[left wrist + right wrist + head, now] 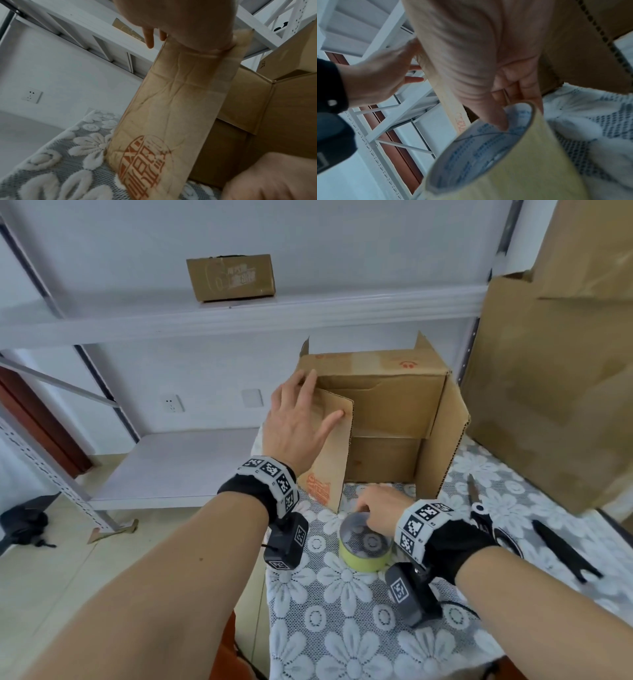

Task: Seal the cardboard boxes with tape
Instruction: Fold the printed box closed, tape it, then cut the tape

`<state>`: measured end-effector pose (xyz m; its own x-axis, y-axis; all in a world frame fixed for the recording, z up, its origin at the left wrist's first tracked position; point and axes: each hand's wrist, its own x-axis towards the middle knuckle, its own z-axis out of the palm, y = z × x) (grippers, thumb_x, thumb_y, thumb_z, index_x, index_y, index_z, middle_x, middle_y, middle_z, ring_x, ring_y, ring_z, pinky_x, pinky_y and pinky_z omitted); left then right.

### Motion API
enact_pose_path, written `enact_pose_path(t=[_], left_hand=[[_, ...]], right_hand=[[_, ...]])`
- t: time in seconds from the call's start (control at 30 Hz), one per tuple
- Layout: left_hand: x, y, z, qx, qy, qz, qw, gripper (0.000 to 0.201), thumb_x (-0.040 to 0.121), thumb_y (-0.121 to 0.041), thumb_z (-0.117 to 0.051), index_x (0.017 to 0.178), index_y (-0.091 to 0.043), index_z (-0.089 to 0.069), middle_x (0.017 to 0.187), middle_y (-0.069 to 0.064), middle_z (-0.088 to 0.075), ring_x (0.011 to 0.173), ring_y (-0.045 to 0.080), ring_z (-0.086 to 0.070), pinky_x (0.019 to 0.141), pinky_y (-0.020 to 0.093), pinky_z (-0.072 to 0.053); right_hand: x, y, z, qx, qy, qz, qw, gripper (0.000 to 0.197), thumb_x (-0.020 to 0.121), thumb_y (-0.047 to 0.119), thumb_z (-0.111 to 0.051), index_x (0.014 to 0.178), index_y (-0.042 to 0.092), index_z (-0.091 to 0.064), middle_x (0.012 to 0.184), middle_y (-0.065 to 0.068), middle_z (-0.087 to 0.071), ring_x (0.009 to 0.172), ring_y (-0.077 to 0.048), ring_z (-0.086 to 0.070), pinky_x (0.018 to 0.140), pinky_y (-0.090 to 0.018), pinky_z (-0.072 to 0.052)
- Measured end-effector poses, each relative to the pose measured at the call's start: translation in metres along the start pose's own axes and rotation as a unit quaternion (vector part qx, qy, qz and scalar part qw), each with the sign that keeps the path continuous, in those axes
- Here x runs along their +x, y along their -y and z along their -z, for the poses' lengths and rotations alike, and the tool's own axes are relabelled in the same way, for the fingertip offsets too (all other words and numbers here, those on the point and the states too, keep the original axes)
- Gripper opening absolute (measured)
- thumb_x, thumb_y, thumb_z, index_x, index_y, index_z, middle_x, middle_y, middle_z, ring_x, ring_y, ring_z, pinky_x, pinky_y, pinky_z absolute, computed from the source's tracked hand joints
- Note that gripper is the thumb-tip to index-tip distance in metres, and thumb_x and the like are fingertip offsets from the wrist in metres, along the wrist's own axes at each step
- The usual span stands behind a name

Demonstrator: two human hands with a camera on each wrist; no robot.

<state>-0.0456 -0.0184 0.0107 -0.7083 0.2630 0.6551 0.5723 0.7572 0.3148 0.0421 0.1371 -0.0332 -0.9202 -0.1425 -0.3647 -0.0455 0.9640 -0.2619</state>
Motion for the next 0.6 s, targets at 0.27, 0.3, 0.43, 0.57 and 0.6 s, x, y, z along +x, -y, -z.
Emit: enact_pose_path(t=[0.27, 0.3, 0.43, 0.57, 0.6], left_hand=[[0.011, -0.019, -0.013, 0.048, -0.03, 0.07, 0.996, 0.071, 0.086, -0.064, -0.054, 0.138, -0.016, -0.047, 0.138, 0.013, -0.04, 0.119, 0.034, -0.039, 0.094, 0.042, -0.045], [0.012, -0.021, -0.014, 0.039, -0.033, 0.081, 0.995, 0.068, 0.085, -0.061, -0.058, 0.135, -0.015, -0.049, 0.138, 0.013, -0.04, 0.119, 0.035, -0.039, 0.094, 0.043, -0.045], [0.014, -0.027, -0.013, 0.008, -0.022, 0.112, 0.993, 0.061, 0.086, -0.055, -0.063, 0.128, -0.013, -0.049, 0.142, 0.009, -0.039, 0.121, 0.035, -0.042, 0.088, 0.045, -0.047], [0.016, -0.031, -0.006, 0.007, -0.003, 0.12, 0.993, 0.06, 0.087, -0.054, -0.062, 0.127, -0.011, -0.048, 0.134, 0.006, -0.045, 0.113, 0.035, -0.048, 0.084, 0.045, -0.047], [0.017, -0.031, -0.004, 0.008, -0.001, 0.125, 0.992, 0.06, 0.087, -0.054, -0.062, 0.127, -0.011, -0.048, 0.133, 0.006, -0.045, 0.111, 0.034, -0.049, 0.084, 0.044, -0.047]], right_hand=[[-0.04, 0.001, 0.044, 0.004, -0.524, 0.161, 0.836, 0.032, 0.081, -0.007, -0.052, 0.106, 0.007, -0.065, 0.099, -0.005, -0.059, 0.092, -0.022, -0.053, 0.069, -0.035, -0.05], [-0.045, 0.002, 0.051, -0.012, -0.567, 0.175, 0.805, 0.031, 0.078, -0.009, -0.05, 0.101, 0.006, -0.066, 0.095, -0.007, -0.06, 0.088, -0.025, -0.053, 0.067, -0.035, -0.048], [-0.064, -0.005, 0.075, -0.003, -0.677, 0.168, 0.717, 0.036, 0.073, -0.008, -0.039, 0.09, 0.006, -0.069, 0.097, -0.01, -0.063, 0.096, -0.025, -0.048, 0.079, -0.031, -0.037], [-0.069, -0.033, 0.087, 0.119, -0.725, 0.082, 0.673, 0.042, 0.074, -0.012, -0.034, 0.097, 0.004, -0.067, 0.106, -0.013, -0.059, 0.104, -0.023, -0.047, 0.091, -0.031, -0.041], [-0.068, -0.04, 0.087, 0.172, -0.721, 0.051, 0.669, 0.041, 0.079, -0.013, -0.036, 0.1, 0.004, -0.065, 0.108, -0.012, -0.059, 0.105, -0.022, -0.05, 0.094, -0.031, -0.043]])
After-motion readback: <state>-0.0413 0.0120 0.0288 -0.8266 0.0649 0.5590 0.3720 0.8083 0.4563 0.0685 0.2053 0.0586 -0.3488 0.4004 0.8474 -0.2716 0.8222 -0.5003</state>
